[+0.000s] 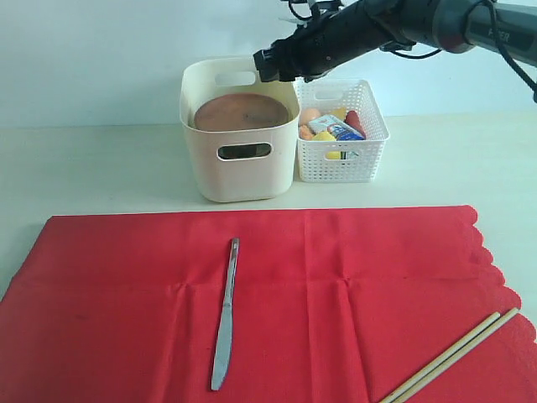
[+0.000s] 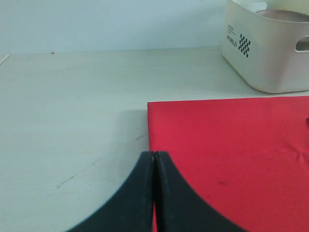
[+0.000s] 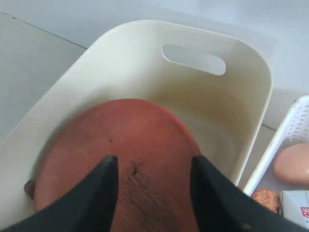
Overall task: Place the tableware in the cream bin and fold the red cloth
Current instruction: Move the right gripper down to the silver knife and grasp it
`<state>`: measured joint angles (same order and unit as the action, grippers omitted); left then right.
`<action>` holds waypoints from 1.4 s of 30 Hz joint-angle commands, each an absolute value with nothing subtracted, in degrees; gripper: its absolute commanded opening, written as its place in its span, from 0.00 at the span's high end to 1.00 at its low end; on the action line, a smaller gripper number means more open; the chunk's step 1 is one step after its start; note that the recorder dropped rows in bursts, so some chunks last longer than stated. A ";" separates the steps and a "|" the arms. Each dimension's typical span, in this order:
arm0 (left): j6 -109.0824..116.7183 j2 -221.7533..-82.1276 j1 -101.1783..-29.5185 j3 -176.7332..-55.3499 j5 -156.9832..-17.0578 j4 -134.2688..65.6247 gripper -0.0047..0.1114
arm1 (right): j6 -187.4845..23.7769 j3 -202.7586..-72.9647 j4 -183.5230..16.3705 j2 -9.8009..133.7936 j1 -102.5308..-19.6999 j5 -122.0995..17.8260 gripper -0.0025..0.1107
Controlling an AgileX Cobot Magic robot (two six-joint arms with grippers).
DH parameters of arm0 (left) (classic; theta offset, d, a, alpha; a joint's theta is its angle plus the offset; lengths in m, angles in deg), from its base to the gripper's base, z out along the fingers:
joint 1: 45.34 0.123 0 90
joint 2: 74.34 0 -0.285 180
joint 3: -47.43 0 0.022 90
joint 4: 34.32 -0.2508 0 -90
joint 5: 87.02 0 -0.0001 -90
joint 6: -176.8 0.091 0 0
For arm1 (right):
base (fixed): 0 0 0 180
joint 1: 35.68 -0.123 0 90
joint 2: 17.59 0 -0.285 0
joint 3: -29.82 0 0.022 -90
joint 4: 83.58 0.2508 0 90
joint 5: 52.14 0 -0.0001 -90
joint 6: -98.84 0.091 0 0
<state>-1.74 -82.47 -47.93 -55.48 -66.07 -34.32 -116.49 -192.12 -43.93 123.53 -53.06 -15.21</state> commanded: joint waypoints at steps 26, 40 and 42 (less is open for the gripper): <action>-1.71 -82.13 -47.92 -55.35 -66.54 -33.75 0.96 | -106.47 -175.23 -53.51 102.47 -53.02 6.26 0.52; -1.71 -82.13 -47.92 -55.35 -66.54 -33.75 0.96 | -106.47 -148.21 -53.51 86.17 -53.02 -9.16 0.52; -1.71 -82.13 -47.92 -55.35 -66.54 -33.75 0.96 | -106.47 -144.52 -53.51 84.16 -53.02 -11.97 0.52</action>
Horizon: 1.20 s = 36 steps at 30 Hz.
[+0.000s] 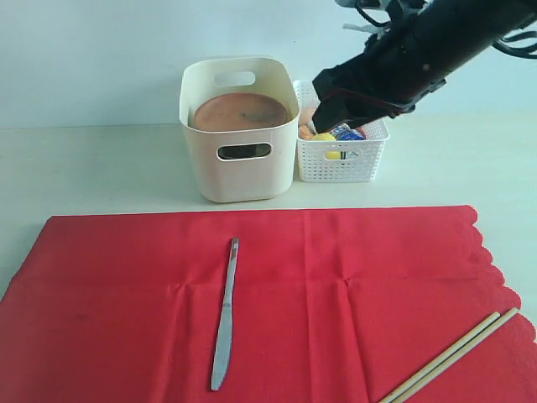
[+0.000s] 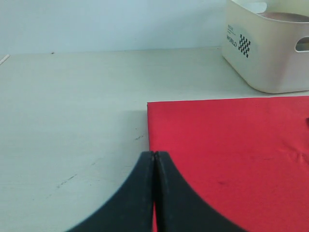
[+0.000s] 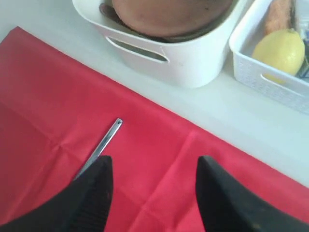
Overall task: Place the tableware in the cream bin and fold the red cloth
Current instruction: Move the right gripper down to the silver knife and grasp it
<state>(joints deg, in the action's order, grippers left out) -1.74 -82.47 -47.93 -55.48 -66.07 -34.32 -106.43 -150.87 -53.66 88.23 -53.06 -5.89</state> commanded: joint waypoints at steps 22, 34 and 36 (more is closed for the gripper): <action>-1.71 -82.13 -47.92 -55.35 -66.54 -33.75 0.96 | -134.00 -121.95 -24.90 81.75 -70.62 -21.10 0.52; -1.71 -82.13 -47.92 -55.35 -66.54 -33.75 0.96 | -117.25 -131.29 -38.73 89.53 -73.63 -20.70 0.52; -1.71 -82.13 -47.92 -55.35 -66.54 -33.75 0.96 | -106.49 -133.59 -51.29 90.80 -75.99 -20.95 0.52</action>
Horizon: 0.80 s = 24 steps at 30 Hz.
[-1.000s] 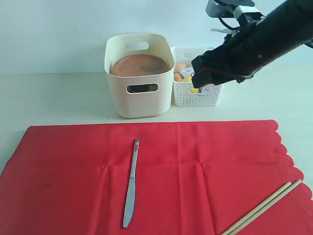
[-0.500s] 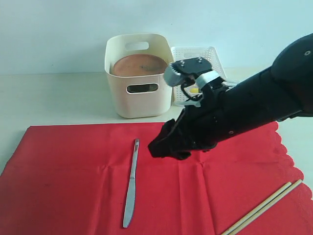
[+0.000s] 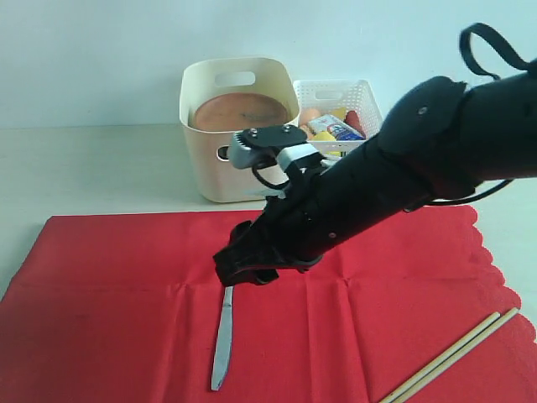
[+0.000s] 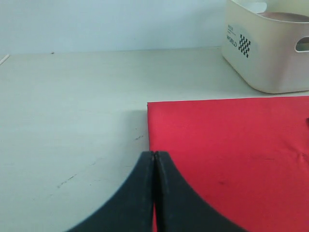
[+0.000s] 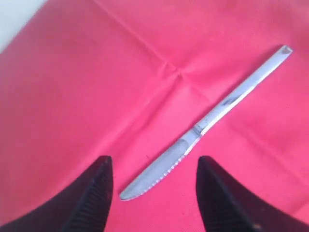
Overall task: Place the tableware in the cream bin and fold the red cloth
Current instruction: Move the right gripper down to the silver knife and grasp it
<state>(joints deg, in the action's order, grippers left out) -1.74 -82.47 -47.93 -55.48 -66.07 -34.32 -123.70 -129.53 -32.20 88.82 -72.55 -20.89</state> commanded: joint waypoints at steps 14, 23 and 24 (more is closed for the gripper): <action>-1.71 -82.13 -47.92 -55.35 -66.54 -33.75 0.96 | -68.46 -150.72 -89.15 103.61 -85.98 -11.65 0.52; -1.71 -82.13 -47.92 -55.35 -66.54 -33.75 0.96 | -66.26 -157.83 -89.57 111.16 -83.16 -9.61 0.52; -1.71 -82.13 -47.92 -55.35 -66.54 -33.75 0.96 | -65.36 -158.06 -89.57 111.87 -82.66 -9.04 0.51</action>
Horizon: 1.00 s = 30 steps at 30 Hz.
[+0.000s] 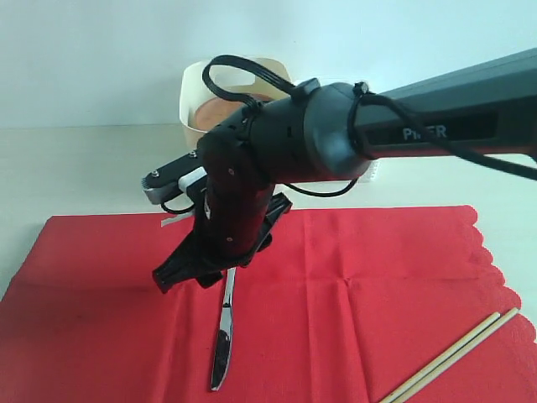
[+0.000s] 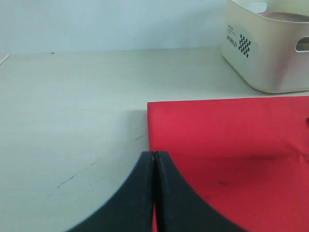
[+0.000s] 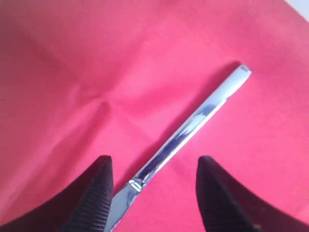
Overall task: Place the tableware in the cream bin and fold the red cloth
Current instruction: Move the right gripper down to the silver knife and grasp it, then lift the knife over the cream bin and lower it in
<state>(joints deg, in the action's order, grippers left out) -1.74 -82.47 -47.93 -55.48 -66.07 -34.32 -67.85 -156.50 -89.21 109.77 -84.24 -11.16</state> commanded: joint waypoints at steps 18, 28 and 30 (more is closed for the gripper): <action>-1.71 -82.13 -47.92 -55.35 -66.54 -33.75 0.96 | -66.09 -158.06 -83.09 116.06 -81.97 -11.54 0.79; -1.71 -82.13 -47.92 -55.35 -66.54 -33.75 0.96 | -66.55 -158.06 -86.01 116.06 -81.97 -11.54 0.90; -1.71 -82.13 -47.92 -55.35 -66.54 -33.75 0.96 | -67.36 -158.06 -86.01 116.06 -81.97 -11.54 0.91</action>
